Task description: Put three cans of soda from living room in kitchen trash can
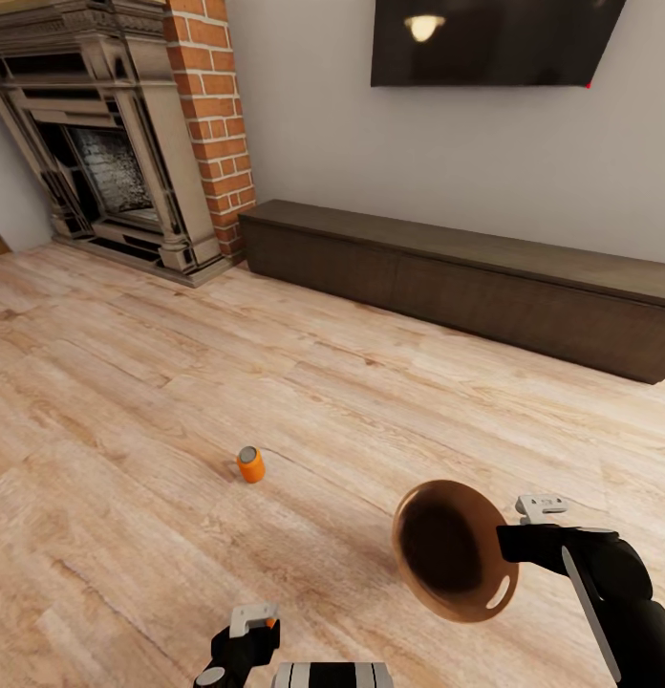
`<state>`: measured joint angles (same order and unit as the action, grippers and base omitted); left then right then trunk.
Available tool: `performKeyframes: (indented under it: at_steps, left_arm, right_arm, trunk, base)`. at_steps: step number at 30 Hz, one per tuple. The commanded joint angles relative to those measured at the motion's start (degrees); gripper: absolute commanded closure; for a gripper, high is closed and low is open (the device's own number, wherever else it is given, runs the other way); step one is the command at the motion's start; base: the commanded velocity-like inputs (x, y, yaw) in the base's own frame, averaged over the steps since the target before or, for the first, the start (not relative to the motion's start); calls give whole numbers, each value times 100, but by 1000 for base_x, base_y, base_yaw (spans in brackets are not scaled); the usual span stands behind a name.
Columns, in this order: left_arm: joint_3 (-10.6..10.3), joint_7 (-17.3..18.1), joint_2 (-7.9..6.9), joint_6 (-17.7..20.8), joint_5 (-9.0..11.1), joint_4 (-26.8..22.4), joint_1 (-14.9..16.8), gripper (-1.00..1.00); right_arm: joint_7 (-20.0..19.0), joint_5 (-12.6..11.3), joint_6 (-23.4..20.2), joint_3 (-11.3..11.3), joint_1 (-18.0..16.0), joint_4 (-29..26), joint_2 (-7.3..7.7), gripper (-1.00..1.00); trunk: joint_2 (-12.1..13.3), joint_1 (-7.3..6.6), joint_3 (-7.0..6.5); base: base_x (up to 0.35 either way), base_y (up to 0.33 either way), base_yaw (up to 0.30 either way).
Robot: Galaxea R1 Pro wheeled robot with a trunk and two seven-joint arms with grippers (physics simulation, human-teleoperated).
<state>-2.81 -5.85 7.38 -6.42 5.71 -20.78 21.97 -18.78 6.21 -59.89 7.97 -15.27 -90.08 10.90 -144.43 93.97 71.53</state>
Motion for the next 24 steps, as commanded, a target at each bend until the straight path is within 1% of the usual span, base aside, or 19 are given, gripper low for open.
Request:
performKeyframes:
  at_steps: [1, 4, 8, 16, 19, 24]
  left_arm:
    - [0, 2, 0, 0, 0, -5, 0, -100]
    - [0, 4, 0, 0, 0, -12, 0, -100]
    - [0, 5, 0, 0, 0, -13, 0, -100]
    - [0, 5, 0, 0, 0, -21, 0, -100]
    - [0, 5, 0, 0, 0, -22, 0, -100]
    - [0, 5, -1, 0, 0, -22, 0, -100]
  right_arm:
    - [-38, -93, -11, 2, -2, -1, 0, 100]
    - [-38, -93, -11, 3, -2, -1, 0, 100]
    - [-38, -93, -11, 3, -2, -1, -6, 100]
    - [-38, -86, -11, 3, -2, -1, -51, 100]
    - [-38, -85, -11, 3, -2, -1, -70, 100]
    - [-38, -85, -11, 3, -2, -1, -74, 100]
  trunk:
    - [0, 0, 0]
    - [0, 0, 0]
    - [-6, 10, 88]
    - [-6, 10, 88]
    - [-10, 18, 155]
    - [-10, 18, 155]
  base:
    - [0, 0, 0]
    - [0, 0, 0]
    - [0, 0, 0]
    - [0, 0, 0]
    - [0, 0, 0]
    - [0, 0, 0]
